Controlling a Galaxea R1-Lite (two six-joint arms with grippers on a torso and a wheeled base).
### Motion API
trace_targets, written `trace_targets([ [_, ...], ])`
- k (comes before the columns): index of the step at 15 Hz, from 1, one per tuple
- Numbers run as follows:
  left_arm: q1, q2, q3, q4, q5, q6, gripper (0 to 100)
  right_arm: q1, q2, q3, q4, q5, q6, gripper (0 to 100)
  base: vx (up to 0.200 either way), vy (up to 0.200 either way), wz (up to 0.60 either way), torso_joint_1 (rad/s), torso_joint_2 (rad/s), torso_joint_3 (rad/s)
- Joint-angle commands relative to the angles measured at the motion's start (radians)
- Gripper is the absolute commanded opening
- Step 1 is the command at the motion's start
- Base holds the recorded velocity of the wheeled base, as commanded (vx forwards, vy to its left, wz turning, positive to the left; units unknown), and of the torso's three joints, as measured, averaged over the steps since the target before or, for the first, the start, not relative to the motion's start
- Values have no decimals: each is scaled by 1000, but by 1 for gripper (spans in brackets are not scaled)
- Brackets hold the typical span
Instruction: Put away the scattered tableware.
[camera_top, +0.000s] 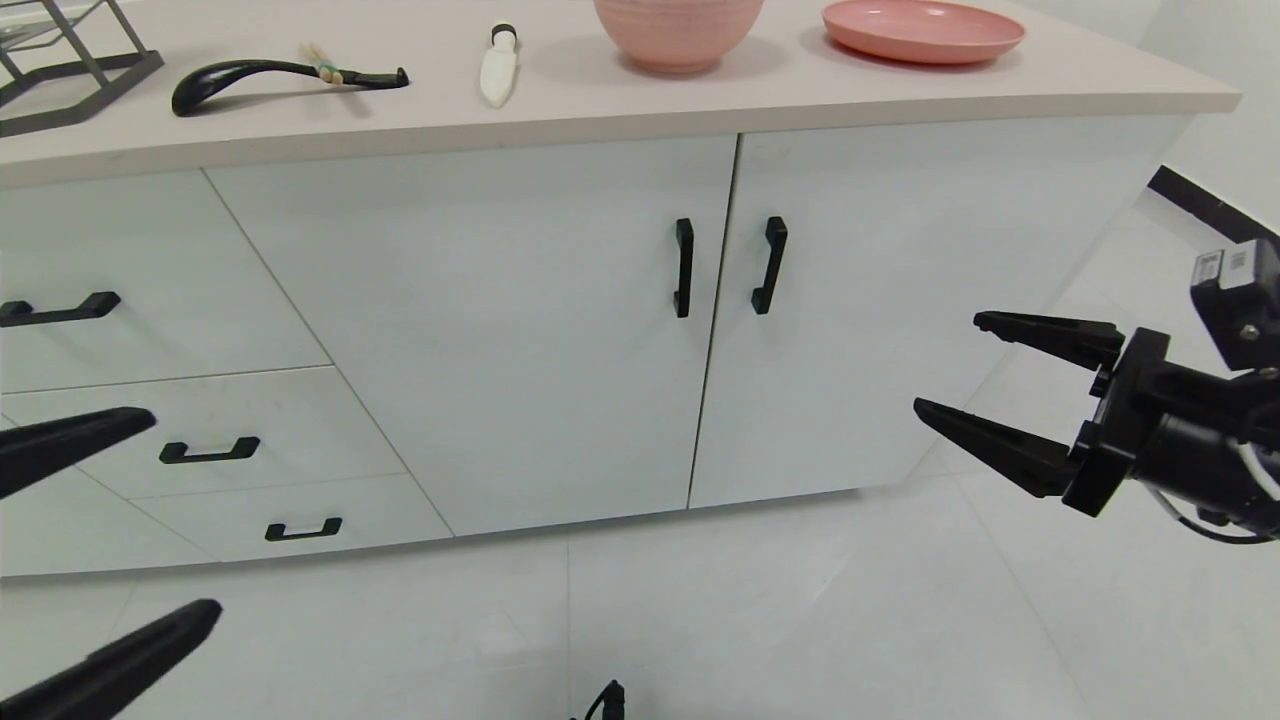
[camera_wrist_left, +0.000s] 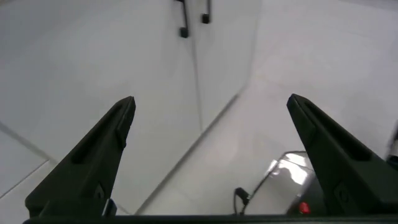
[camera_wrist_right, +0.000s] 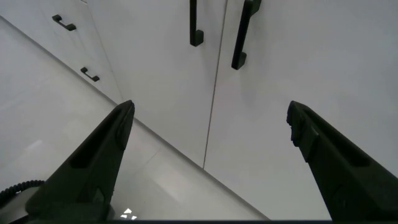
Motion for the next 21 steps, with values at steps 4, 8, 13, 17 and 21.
trace_targets([
  [4,-306,318,-1,-95,60,83,100,6,59,-10,-8,12,-2,100,0,0,0,0,0,0],
  [8,-364,477,-49,-192,54,138,100,6,116,-46,-13,45,-13,100,0,0,0,0,0,0],
  [13,-390,608,-53,-381,49,141,100,12,302,-90,-236,64,-13,100,0,0,0,0,0,0],
  [17,-444,743,-96,-543,-25,142,100,49,420,-147,-371,112,-26,100,0,0,0,0,0,0],
  [21,-441,859,-96,-691,-23,138,100,49,484,-194,-392,134,-39,100,0,0,0,0,0,0],
])
